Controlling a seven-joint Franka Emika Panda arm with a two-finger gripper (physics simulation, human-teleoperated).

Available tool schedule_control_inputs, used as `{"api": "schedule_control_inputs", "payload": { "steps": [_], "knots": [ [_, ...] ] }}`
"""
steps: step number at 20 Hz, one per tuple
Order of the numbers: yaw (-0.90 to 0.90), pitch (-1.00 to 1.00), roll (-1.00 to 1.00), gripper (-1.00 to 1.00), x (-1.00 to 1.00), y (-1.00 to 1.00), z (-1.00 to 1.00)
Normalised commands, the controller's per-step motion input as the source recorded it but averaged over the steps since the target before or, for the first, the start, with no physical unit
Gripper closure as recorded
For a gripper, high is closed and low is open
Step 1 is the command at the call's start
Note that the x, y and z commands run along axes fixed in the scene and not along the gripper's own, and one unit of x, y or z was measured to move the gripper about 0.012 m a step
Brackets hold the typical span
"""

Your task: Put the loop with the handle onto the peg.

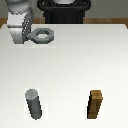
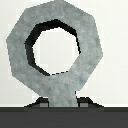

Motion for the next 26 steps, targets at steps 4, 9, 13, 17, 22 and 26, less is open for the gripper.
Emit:
{"api": "schedule_control_inputs", "payload": {
  "steps": [4, 9, 13, 17, 22, 26],
  "knots": [
    [-0.04, 0.00, 0.00, 1.00, 0.00, 0.00, 0.50],
    [-0.86, 0.00, 0.00, 1.00, 0.00, 0.00, 0.00],
    [-0.64, 0.00, 0.00, 1.00, 0.25, 0.00, 0.00],
    [0.00, 0.00, 0.00, 1.00, 0.75, 0.00, 0.00],
    [0.00, 0.00, 0.00, 1.00, 1.00, 0.00, 0.00],
    [0.00, 0.00, 0.00, 1.00, 0.25, 0.00, 0.50]
  ]
}}
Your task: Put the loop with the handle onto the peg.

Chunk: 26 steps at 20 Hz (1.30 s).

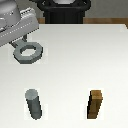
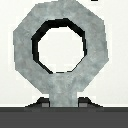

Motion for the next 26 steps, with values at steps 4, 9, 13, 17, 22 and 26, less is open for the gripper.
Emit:
{"api": "schedule_control_inputs", "payload": {
  "steps": [4, 9, 13, 17, 22, 26],
  "knots": [
    [0.00, 0.00, 0.00, 1.00, 0.00, 0.00, 0.50],
    [0.00, 0.00, 0.00, 1.00, 0.20, 0.20, 0.20],
    [0.00, 0.00, 0.00, 1.00, 0.00, 0.00, 0.00],
    [0.00, 0.00, 0.00, 1.00, 0.50, 0.00, 0.00],
    [0.00, 0.00, 0.00, 1.00, 1.00, 0.00, 0.00],
    [0.00, 0.00, 0.00, 1.00, 0.50, 0.00, 0.00]
  ]
}}
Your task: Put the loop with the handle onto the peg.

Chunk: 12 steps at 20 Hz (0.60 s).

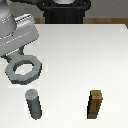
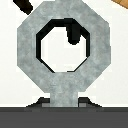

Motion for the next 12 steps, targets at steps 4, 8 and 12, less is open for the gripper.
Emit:
{"api": "schedule_control_inputs", "payload": {
  "steps": [4, 8, 12],
  "knots": [
    [0.00, 0.00, 0.00, 1.00, 0.75, 0.00, 0.00],
    [0.00, 0.00, 0.00, 1.00, 0.00, 0.00, 0.00],
    [0.00, 0.00, 0.00, 1.00, 0.00, 0.75, 0.00]
  ]
}}
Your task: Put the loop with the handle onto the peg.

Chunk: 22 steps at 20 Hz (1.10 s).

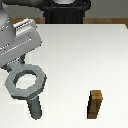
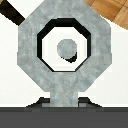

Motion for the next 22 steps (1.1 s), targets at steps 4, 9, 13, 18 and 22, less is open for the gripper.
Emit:
{"api": "schedule_control_inputs", "payload": {
  "steps": [4, 9, 13, 18, 22],
  "knots": [
    [0.00, 0.00, 0.00, 1.00, 0.00, 0.00, -1.00],
    [0.00, 0.00, 0.00, -1.00, 0.00, 0.00, -0.60],
    [0.00, 0.00, 0.00, -1.00, 0.00, 0.00, 0.00],
    [0.00, 0.00, 0.00, -1.00, 0.00, 0.00, 0.00],
    [0.00, 0.00, 0.00, -1.00, 0.00, 0.00, 0.00]
  ]
}}
